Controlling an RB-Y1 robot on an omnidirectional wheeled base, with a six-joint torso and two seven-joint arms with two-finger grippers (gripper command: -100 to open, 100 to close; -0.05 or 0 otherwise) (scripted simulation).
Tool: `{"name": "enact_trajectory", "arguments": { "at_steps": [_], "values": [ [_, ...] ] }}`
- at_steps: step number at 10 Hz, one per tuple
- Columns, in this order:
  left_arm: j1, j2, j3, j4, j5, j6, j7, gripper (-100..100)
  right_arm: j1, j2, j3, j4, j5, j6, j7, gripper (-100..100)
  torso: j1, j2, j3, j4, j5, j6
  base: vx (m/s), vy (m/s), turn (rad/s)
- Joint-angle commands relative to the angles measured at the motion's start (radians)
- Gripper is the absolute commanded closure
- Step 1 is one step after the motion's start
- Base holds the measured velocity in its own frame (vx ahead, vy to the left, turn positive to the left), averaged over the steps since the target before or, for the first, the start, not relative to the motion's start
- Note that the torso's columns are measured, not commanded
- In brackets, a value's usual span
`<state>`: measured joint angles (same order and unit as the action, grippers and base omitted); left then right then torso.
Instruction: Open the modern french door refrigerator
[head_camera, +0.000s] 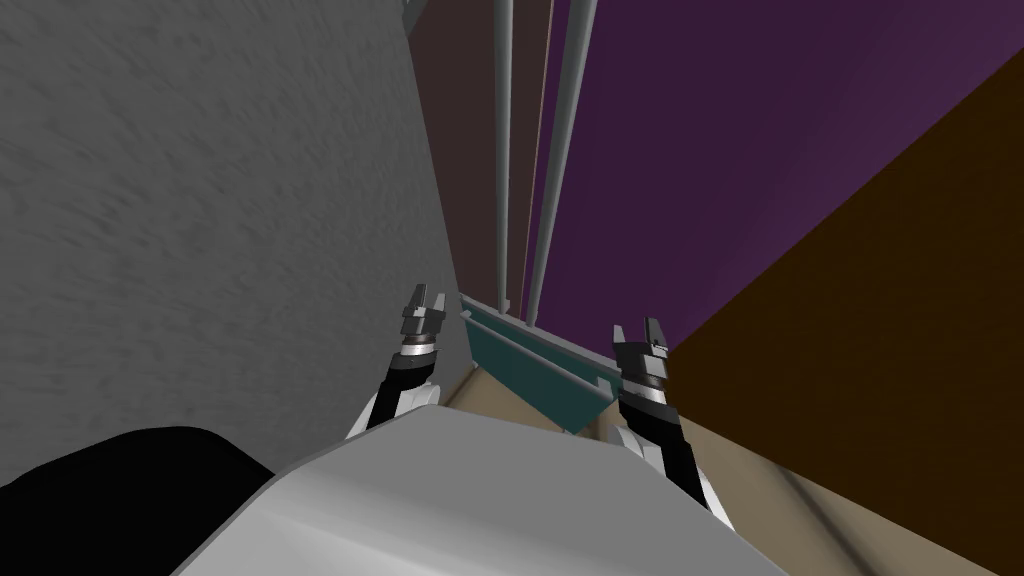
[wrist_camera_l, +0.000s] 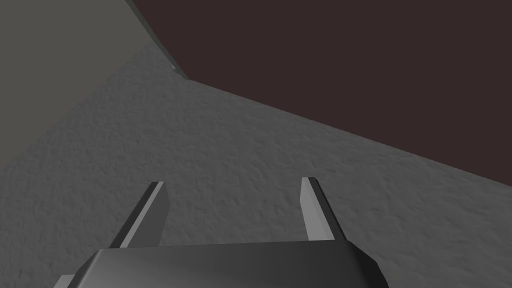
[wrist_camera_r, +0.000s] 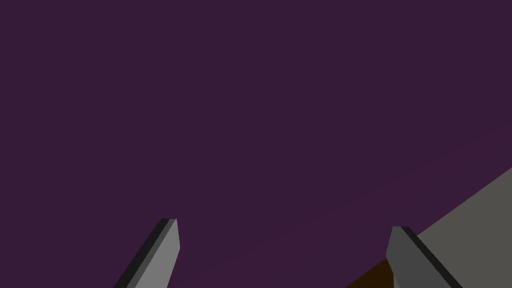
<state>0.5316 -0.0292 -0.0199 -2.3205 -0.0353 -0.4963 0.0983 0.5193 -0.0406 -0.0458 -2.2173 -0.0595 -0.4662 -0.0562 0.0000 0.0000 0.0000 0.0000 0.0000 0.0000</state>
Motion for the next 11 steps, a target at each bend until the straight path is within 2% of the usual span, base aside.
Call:
{"name": "enact_trajectory", "arguments": {
  "at_steps": [1, 9, 10, 11],
  "values": [
    [0.0, 0.0, 0.0, 0.0, 0.0, 0.0, 0.0, 0, 0.0, 0.0, 0.0, 0.0, 0.0, 0.0, 0.0, 0, 0.0, 0.04, -0.082, 0.041, 0.0, 0.0, 0.0, 0.0, 0.0],
    [0.0, 0.0, 0.0, 0.0, 0.0, 0.0, 0.0, 0, 0.0, 0.0, 0.0, 0.0, 0.0, 0.0, 0.0, 0, 0.0, 0.618, -1.234, 0.617, 0.0, 0.0, 0.0, 0.0, 0.0],
    [0.0, 0.0, 0.0, 0.0, 0.0, 0.0, 0.0, 0, 0.005, -0.038, -0.009, -0.002, 0.018, 0.005, 0.006, -100, 0.0, 0.691, -1.382, 0.691, 0.0, 0.0, 0.019, 0.031, -0.021],
    [0.0, 0.0, 0.0, 0.0, 0.0, 0.0, 0.0, 0, 0.008, -0.055, -0.015, -0.004, 0.029, 0.009, 0.009, -100, 0.002, 0.725, -1.451, 0.724, 0.0, 0.0, 0.029, 0.055, -0.039]
  ]
}}
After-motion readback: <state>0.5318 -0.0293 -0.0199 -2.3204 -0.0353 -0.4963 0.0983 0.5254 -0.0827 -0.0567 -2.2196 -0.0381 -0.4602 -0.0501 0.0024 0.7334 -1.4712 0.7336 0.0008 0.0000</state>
